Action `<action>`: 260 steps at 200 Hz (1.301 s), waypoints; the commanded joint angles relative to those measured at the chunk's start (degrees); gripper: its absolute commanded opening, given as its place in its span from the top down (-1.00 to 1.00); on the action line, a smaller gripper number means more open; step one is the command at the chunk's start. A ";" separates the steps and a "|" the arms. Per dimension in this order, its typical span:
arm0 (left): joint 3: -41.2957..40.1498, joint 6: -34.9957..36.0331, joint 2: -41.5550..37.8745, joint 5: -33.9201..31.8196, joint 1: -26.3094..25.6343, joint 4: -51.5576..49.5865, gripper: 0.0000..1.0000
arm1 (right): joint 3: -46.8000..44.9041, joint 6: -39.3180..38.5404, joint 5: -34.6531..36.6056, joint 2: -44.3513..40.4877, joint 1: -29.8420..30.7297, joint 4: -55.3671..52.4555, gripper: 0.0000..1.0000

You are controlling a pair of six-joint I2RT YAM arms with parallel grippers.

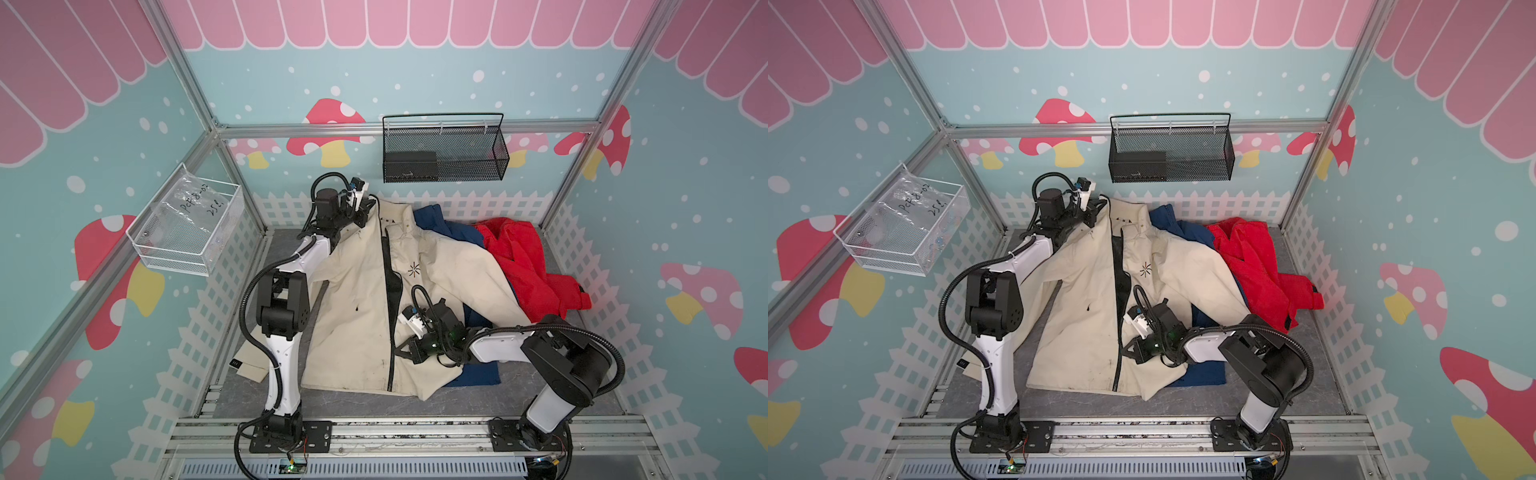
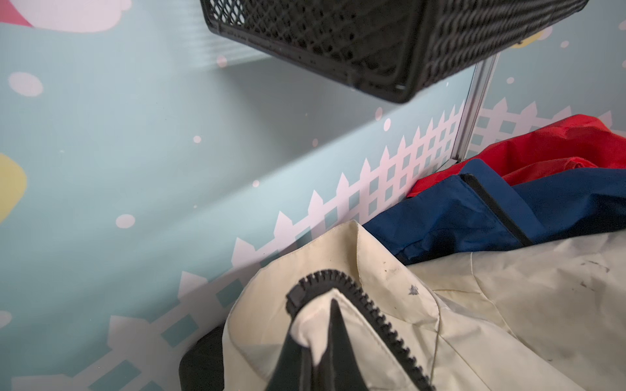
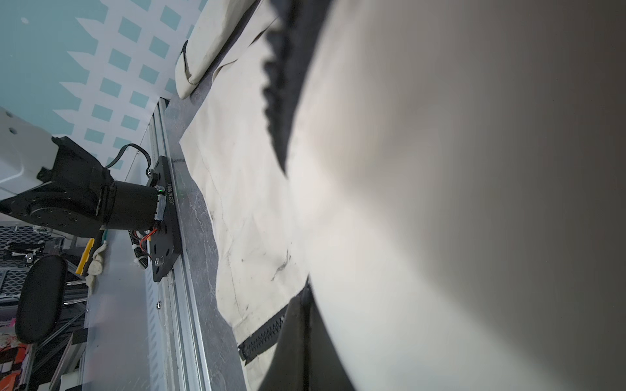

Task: Unzip the jacket
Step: Unzip the zipper on the jacket.

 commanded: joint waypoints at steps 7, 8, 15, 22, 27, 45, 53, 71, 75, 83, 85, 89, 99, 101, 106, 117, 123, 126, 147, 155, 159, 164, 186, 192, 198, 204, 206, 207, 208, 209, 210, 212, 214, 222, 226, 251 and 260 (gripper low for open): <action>3.33 -0.86 -0.84 -2.74 0.96 3.69 1.00 | -2.45 0.11 -2.30 -1.42 1.37 -2.74 1.00; 3.36 -0.88 -0.84 -2.82 0.96 3.74 1.00 | -2.47 0.13 -2.30 -1.47 1.38 -2.73 1.00; 3.43 -1.23 -0.83 -2.85 0.93 4.01 1.00 | -2.77 -0.01 -2.35 -1.61 1.48 -2.73 1.00; 3.54 -1.58 -0.75 -3.04 0.95 4.26 1.00 | -2.99 -0.04 -2.30 -1.70 1.57 -2.73 1.00; 3.57 -1.89 -0.70 -3.19 0.96 4.56 1.00 | -3.16 -0.03 -2.30 -1.85 1.64 -2.71 1.00; 3.84 -2.78 -0.51 -3.66 0.95 5.25 1.00 | -3.71 -0.14 -2.40 -2.23 1.82 -2.71 1.00; 4.13 -3.12 -0.40 -3.76 0.95 5.54 1.00 | -4.07 -0.17 -2.39 -2.39 1.87 -2.72 1.00; 4.60 -3.68 -0.07 -4.03 0.88 5.80 1.00 | -4.69 -0.13 -2.64 -2.80 2.05 -2.73 1.00; 4.85 -3.78 0.03 -4.12 0.87 5.92 1.00 | -4.87 -0.12 -2.65 -2.84 2.09 -2.83 1.00; 5.07 -4.00 0.26 -4.33 0.87 5.98 1.00 | -5.13 -0.19 -2.81 -3.00 2.16 -2.80 1.00; 5.13 -4.02 0.30 -4.42 0.87 5.98 1.00 | -5.20 -0.14 -2.76 -3.01 2.18 -2.82 1.00; 5.27 -4.13 0.37 -4.55 0.86 6.04 1.00 | -5.40 -0.16 -2.82 -3.04 2.26 -2.81 1.00; 5.47 -4.44 0.57 -4.91 0.85 6.40 1.00 | -5.77 -0.17 -2.96 -3.19 2.36 -2.84 1.00; 5.49 -4.57 0.62 -4.98 0.86 6.48 1.00 | -5.82 -0.18 -2.97 -3.22 2.36 -2.81 1.00; 5.55 -4.73 0.65 -5.14 0.86 6.74 1.00 | -5.97 -0.12 -3.06 -3.28 2.44 -2.80 1.00; 5.67 -5.02 0.83 -5.34 0.87 7.03 1.00 | -6.32 -0.13 -3.26 -3.33 2.58 -2.80 1.00; 5.87 -5.11 0.92 -5.43 0.82 7.11 1.00 | -6.53 -0.12 -3.27 -3.35 2.69 -2.84 1.00; 5.92 -5.11 1.00 -5.44 0.88 7.12 1.00 | -6.58 -0.17 -3.33 -3.44 2.71 -2.83 1.00; 6.64 -5.11 1.34 -6.03 0.86 7.04 1.00 | -7.36 -0.12 -3.55 -3.49 3.05 -2.89 1.00; 6.94 -5.11 1.45 -6.38 0.87 7.04 1.00 | -7.65 -0.21 -3.69 -3.52 3.15 -2.89 1.00; 7.05 -5.11 1.53 -6.59 0.87 7.00 1.00 | -7.84 -0.21 -3.77 -3.54 3.21 -3.00 1.00; 7.28 -5.15 1.67 -6.83 0.86 6.91 1.00 | -8.06 -0.31 -3.86 -3.60 3.28 -3.00 1.00; 8.77 -5.27 2.47 -7.29 0.87 6.18 1.00 | -9.19 -0.57 -4.21 -3.53 3.50 -2.97 1.00; 9.15 -5.33 2.66 -7.46 0.87 6.09 1.00 | -9.33 -0.72 -4.38 -3.46 3.58 -3.00 1.00; 9.35 -5.50 2.85 -7.63 0.87 6.07 1.00 | -9.63 -0.81 -4.54 -3.42 3.63 -3.02 1.00; 9.54 -5.71 3.07 -7.70 0.82 6.32 1.00 | -9.83 -0.91 -4.63 -3.44 3.67 -2.98 1.00; 9.61 -5.79 3.11 -7.72 0.86 6.39 1.00 | -9.87 -0.91 -4.73 -3.41 3.72 -3.00 1.00; 9.66 -5.84 3.16 -7.72 0.86 6.45 1.00 | -9.92 -0.96 -4.75 -3.43 3.74 -2.99 1.00; 9.69 -5.87 3.18 -7.72 0.91 6.52 1.00 | -9.90 -0.98 -4.71 -3.45 3.75 -2.98 1.00; 9.75 -5.89 3.20 -7.77 0.89 6.52 1.00 | -9.98 -0.99 -4.69 -3.41 3.76 -2.98 1.00; 9.78 -5.94 3.25 -7.79 0.88 6.60 1.00 | -10.02 -0.99 -4.68 -3.43 3.76 -2.98 1.00; 9.80 -6.02 3.29 -7.81 0.87 6.75 1.00 | -10.05 -1.00 -4.68 -3.43 3.76 -2.97 1.00; 9.85 -6.06 3.36 -7.86 0.87 6.75 1.00 | -10.16 -1.02 -4.74 -3.45 3.81 -2.97 1.00; 10.14 -6.25 3.60 -7.82 0.85 6.95 1.00 | -10.38 -1.09 -4.85 -3.46 3.85 -3.00 1.00; 10.37 -6.33 3.71 -7.86 0.87 6.95 1.00 | -10.45 -1.09 -5.01 -3.44 3.90 -3.03 1.00; 11.25 -6.43 4.18 -8.17 0.87 7.11 1.00 | -11.05 -1.09 -5.59 -3.54 4.16 -2.99 1.00; 11.60 -6.43 4.31 -8.28 0.90 7.09 1.00 | -11.37 -1.18 -5.75 -3.59 4.33 -3.00 1.00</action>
